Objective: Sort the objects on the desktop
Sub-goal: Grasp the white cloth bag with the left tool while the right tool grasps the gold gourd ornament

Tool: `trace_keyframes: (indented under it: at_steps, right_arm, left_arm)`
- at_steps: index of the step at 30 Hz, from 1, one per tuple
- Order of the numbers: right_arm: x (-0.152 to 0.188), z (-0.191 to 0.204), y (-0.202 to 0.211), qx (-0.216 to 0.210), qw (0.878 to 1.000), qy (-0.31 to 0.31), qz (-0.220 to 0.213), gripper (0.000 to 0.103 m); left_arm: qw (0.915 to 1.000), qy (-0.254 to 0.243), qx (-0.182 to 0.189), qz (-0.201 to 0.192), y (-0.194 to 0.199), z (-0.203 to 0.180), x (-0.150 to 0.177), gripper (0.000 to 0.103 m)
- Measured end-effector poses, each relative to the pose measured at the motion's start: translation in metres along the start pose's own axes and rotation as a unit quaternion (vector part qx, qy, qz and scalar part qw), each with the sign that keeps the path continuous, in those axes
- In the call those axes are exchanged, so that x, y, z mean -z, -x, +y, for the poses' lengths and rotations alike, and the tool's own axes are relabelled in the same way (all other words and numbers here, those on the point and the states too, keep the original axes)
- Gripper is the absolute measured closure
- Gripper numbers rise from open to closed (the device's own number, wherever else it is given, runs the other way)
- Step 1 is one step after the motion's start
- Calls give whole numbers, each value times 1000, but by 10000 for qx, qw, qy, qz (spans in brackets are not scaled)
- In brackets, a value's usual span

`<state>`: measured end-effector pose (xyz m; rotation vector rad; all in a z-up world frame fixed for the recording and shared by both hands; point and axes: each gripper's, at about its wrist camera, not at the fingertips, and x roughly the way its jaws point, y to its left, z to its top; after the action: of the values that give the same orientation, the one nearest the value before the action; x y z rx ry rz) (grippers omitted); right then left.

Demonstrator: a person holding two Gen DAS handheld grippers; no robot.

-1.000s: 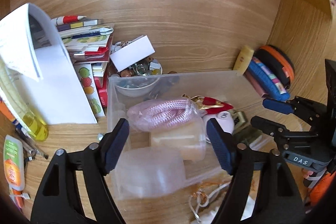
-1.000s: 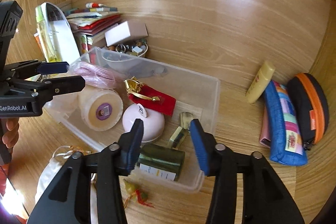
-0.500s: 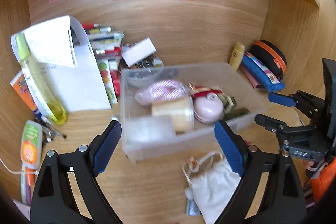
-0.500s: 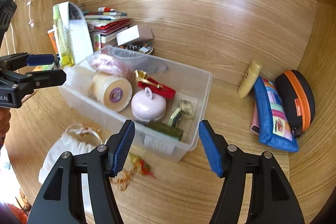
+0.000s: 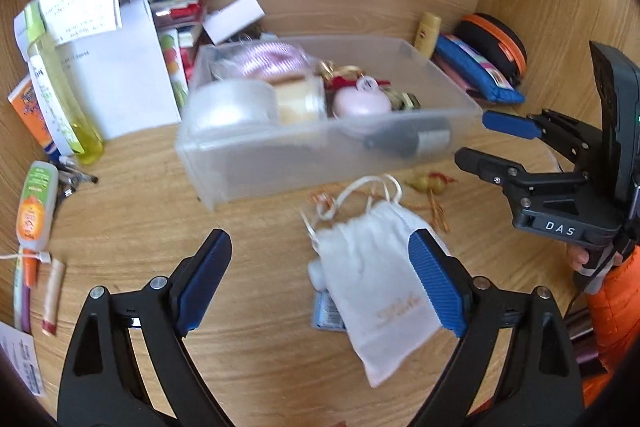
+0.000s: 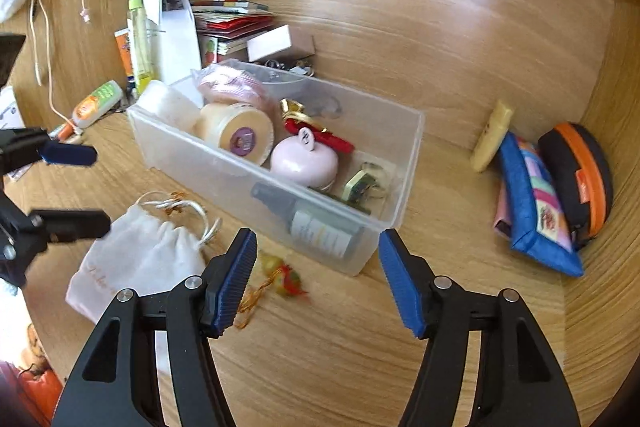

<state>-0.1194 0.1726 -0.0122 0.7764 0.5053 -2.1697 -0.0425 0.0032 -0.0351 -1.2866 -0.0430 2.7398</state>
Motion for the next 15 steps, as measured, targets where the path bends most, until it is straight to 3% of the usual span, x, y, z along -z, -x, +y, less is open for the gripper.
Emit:
trace_keyframes:
  at_steps: [8, 15]
  right_arm:
    - [10, 11, -18, -215, 9990, 227, 309, 45]
    - [10, 12, -43, -422, 9962, 288, 701, 64]
  left_arm:
    - [9992, -242, 129, 289, -22, -29, 9, 12]
    - [9974, -372, 253, 562, -43, -43, 11, 12]
